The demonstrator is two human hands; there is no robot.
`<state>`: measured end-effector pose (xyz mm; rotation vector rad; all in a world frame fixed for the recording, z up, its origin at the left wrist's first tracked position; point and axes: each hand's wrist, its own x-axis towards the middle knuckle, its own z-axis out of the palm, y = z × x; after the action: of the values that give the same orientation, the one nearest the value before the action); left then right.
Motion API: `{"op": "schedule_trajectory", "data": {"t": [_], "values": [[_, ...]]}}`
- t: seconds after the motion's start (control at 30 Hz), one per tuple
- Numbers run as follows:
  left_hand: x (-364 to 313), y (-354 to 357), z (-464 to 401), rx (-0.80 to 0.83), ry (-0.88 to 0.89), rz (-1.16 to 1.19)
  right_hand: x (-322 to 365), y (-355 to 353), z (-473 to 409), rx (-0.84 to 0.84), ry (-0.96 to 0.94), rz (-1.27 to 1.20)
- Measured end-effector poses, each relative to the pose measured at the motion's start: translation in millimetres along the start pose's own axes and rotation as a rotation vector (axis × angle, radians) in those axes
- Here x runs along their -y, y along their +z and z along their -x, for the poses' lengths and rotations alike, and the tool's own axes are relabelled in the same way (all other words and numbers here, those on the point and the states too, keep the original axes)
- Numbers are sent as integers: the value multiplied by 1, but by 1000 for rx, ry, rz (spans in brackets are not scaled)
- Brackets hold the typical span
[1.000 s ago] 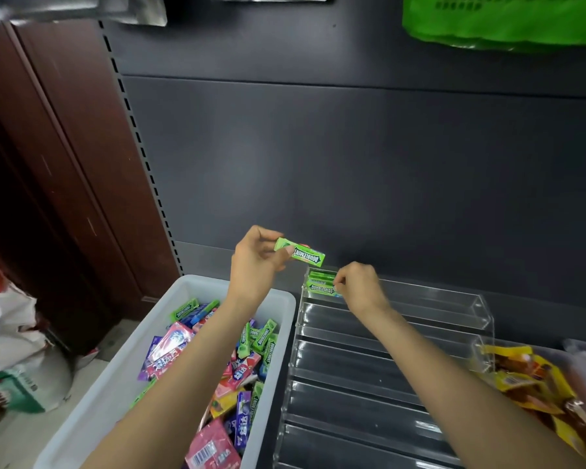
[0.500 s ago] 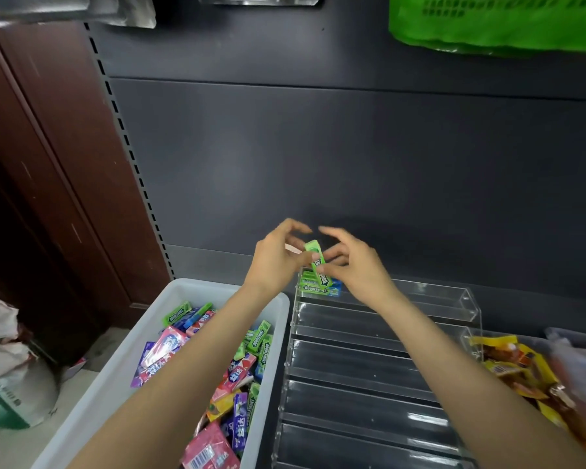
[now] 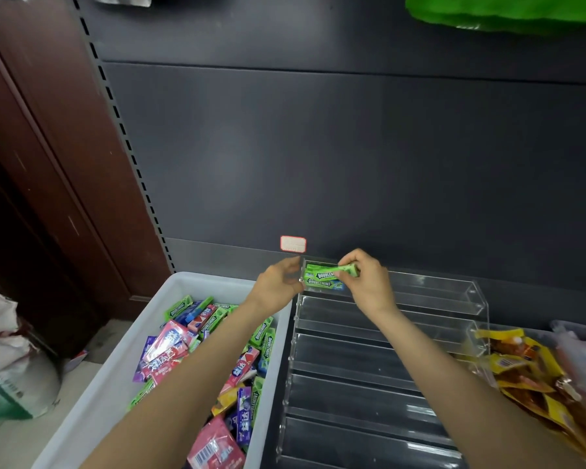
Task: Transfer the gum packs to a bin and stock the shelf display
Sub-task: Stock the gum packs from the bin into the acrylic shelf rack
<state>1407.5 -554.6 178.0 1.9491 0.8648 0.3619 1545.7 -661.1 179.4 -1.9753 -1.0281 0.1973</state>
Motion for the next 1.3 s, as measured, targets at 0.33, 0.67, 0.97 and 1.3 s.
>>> {"op": "schedule_trajectory", "data": {"t": [0.33,0.67,0.97,1.3], "values": [[0,1,0,1,-17,6,-4,11,1,4,-117,274],[-2,6,2,-28,-33,-7,-2,-2,-1,74,-190,304],[-7,13,9,-58,-39,8,-12,-9,6,215,-234,325],[8,-13,54,-365,81,-182,16,17,30,133,-325,233]]}}
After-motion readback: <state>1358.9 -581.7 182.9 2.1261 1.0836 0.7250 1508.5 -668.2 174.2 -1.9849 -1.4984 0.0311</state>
